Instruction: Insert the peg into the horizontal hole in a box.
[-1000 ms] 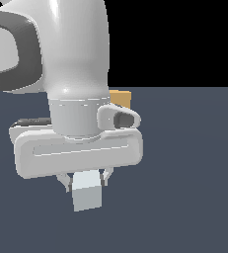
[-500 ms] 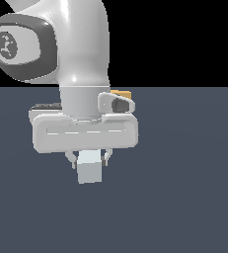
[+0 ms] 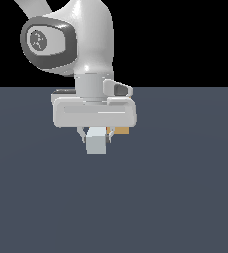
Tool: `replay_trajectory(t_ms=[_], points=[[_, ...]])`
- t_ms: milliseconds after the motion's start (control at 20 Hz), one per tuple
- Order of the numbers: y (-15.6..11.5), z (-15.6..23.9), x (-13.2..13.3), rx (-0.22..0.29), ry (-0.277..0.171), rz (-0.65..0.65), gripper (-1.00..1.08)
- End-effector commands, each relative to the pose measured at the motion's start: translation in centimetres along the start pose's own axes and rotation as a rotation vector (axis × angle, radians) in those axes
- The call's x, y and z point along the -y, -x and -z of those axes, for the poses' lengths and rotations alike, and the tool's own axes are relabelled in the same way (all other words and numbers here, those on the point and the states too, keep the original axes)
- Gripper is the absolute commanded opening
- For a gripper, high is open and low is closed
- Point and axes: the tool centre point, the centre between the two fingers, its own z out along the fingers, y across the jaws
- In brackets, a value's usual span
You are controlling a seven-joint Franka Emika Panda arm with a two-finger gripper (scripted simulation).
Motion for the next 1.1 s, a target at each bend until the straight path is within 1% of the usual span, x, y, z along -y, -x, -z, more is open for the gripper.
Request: replay_trajectory(t_ms=[0,200,400,800,1050], points=[[-1.3,0.6,-0.4,0.000,0.003,-0.025,-1.00],[-2.9,1.1,-0.8,0.000,0.003,-0.051,-1.00],[-3.8,1.4,-1.1,0.000,0.003,-0.066,-1.00],[-4.1,1.4,-1.2,0.001,0.000,-0.070,-1.00],[-4.1,1.7,-1.5,0.000,0.005,-0.070,-1.00]])
